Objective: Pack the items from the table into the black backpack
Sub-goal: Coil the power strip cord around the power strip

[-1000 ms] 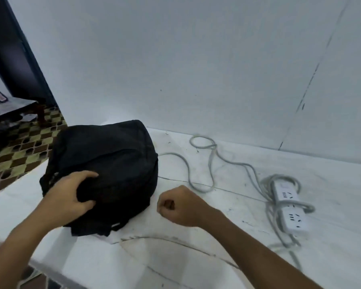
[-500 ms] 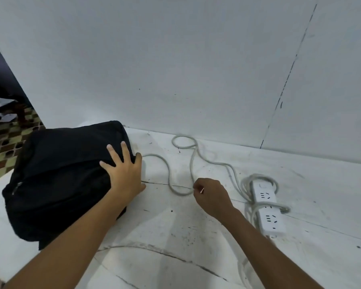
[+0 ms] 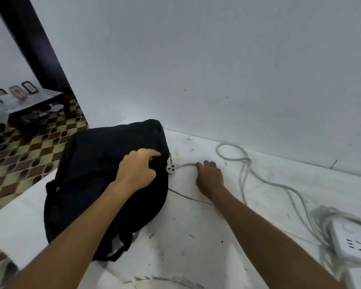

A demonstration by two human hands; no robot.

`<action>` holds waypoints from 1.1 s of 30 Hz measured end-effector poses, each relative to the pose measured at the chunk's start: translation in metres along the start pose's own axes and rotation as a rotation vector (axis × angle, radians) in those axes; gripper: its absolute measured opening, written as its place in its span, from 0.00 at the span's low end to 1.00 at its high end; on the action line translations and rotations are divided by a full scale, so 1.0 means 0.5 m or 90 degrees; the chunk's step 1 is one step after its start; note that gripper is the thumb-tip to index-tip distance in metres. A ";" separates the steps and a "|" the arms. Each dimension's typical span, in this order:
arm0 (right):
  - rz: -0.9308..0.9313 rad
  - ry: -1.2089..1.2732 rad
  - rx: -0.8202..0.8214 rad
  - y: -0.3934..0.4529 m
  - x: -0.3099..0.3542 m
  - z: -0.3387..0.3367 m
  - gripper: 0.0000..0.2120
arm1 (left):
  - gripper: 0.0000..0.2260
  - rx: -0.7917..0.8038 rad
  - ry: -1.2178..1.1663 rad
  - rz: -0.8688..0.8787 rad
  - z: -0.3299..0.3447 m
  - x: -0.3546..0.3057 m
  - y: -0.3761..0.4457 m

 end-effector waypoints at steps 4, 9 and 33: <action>-0.011 -0.078 -0.016 0.014 -0.003 0.020 0.15 | 0.24 -0.024 -0.050 -0.009 -0.074 0.011 0.043; 0.005 -0.049 -0.045 0.010 -0.026 0.004 0.16 | 0.23 -0.020 -0.062 0.002 -0.089 0.013 0.054; 0.132 0.198 -0.203 -0.427 -0.255 -0.238 0.17 | 0.11 0.284 -0.184 0.209 0.165 -0.340 -0.171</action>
Point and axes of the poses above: each hand's wrist, its own y-axis towards the middle knuckle, its own z-axis out of the palm, x = y × z, the point moved 1 cm from there along y, towards the middle knuckle, and after that the axes turned 3 degrees about -z, right-handed, at the moved point
